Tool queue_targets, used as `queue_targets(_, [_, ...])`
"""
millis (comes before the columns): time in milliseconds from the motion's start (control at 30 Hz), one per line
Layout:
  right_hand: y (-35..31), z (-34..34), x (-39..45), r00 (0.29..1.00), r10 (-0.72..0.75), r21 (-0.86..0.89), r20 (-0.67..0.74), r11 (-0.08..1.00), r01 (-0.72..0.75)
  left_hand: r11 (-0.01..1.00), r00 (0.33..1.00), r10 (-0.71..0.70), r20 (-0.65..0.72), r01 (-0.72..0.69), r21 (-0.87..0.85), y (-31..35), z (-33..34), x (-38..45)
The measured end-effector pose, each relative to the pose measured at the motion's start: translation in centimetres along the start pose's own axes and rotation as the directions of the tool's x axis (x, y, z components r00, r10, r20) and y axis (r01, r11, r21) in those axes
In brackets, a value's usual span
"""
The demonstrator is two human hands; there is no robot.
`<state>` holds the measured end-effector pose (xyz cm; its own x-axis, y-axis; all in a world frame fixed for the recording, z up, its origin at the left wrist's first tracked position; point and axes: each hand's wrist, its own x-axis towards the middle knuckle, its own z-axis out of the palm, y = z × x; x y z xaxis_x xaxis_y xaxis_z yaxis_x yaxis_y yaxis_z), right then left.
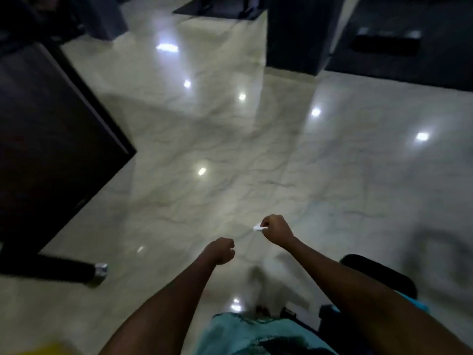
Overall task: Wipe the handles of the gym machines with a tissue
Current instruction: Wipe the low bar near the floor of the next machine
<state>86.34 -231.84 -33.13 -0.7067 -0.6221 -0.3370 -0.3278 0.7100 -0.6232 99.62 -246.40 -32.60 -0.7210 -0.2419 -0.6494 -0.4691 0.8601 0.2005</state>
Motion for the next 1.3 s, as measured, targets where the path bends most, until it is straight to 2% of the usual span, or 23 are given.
queue_targets(233, [6.9, -7.4, 1.2, 0.953, 0.255, 0.053, -0.165, 0.967, -0.250, 0.941, 0.966, 0.244, 0.088, -0.257, 0.221, 9.9, -6.2, 7.5])
queue_targets(433, [12.7, -13.5, 2.6, 0.864, 0.422, 0.124, -0.275, 0.907, -0.403, 0.800, 0.887, 0.364, 0.284, -0.454, 0.393, 19.3, -9.9, 14.5])
queue_targets(600, [17.4, -19.1, 3.8, 0.755, 0.541, 0.208, -0.371, 0.840, -0.500, 0.673, 0.813, 0.474, 0.337, -0.582, 0.456, 27.1, -13.5, 19.3])
queue_targets(833, [22.9, -26.3, 2.9, 0.627, 0.643, 0.300, -0.439, 0.763, -0.573, 0.479, 0.729, 0.532, 0.431, -0.679, 0.556, 37.0, -17.1, 24.6])
queue_targets(967, [26.4, -28.6, 0.8, 0.504, 0.733, 0.401, -0.456, 0.675, -0.619, 0.359, 0.679, 0.548, 0.489, -0.719, 0.595, 44.2, -17.6, 27.1])
queue_targets(1200, [35.8, -34.7, -2.1, 0.344, 0.806, 0.526, -0.481, 0.579, -0.623, 0.286, 0.569, 0.633, 0.526, -0.802, 0.524, 57.9, -17.2, 29.8])
queue_targets(1300, [40.3, -38.3, -3.6, 0.289, 0.835, 0.553, -0.469, 0.533, -0.641, 0.278, 0.582, 0.601, 0.548, -0.795, 0.539, 63.7, -16.6, 31.3])
